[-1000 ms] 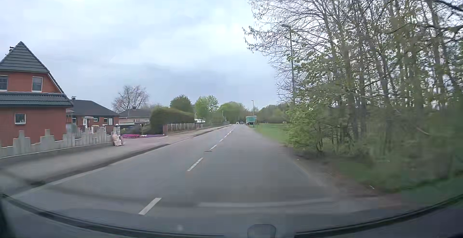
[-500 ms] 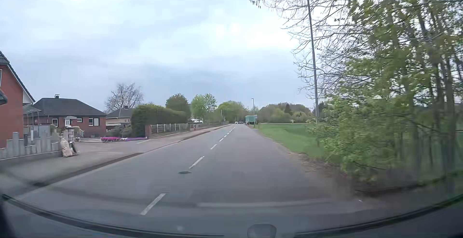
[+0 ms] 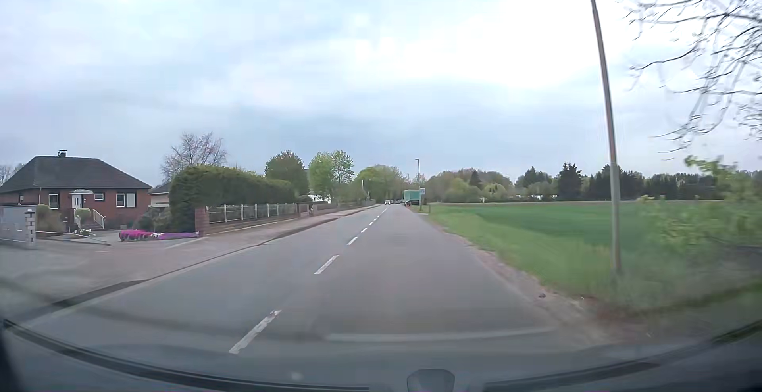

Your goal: Follow the waypoints while adhering to traffic rules and regulations

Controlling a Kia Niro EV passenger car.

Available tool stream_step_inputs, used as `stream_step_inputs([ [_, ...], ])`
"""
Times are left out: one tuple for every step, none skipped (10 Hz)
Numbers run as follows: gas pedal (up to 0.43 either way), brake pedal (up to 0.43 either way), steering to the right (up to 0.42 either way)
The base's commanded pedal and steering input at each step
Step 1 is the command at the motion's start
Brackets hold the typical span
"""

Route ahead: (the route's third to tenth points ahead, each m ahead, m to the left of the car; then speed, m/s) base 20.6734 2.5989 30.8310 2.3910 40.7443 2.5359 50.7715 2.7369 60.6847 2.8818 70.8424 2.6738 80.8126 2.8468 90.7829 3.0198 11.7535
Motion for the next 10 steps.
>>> stream_step_inputs([
  [0.000, 0.000, -0.001],
  [0.000, 0.000, -0.001],
  [0.000, 0.000, -0.001],
  [0.000, 0.000, 0.000],
  [0.000, 0.000, 0.000],
  [0.000, 0.000, 0.000],
  [0.000, 0.037, 0.000],
  [0.000, 0.055, 0.000],
  [0.000, 0.091, -0.001],
  [0.000, 0.104, 0.000],
])
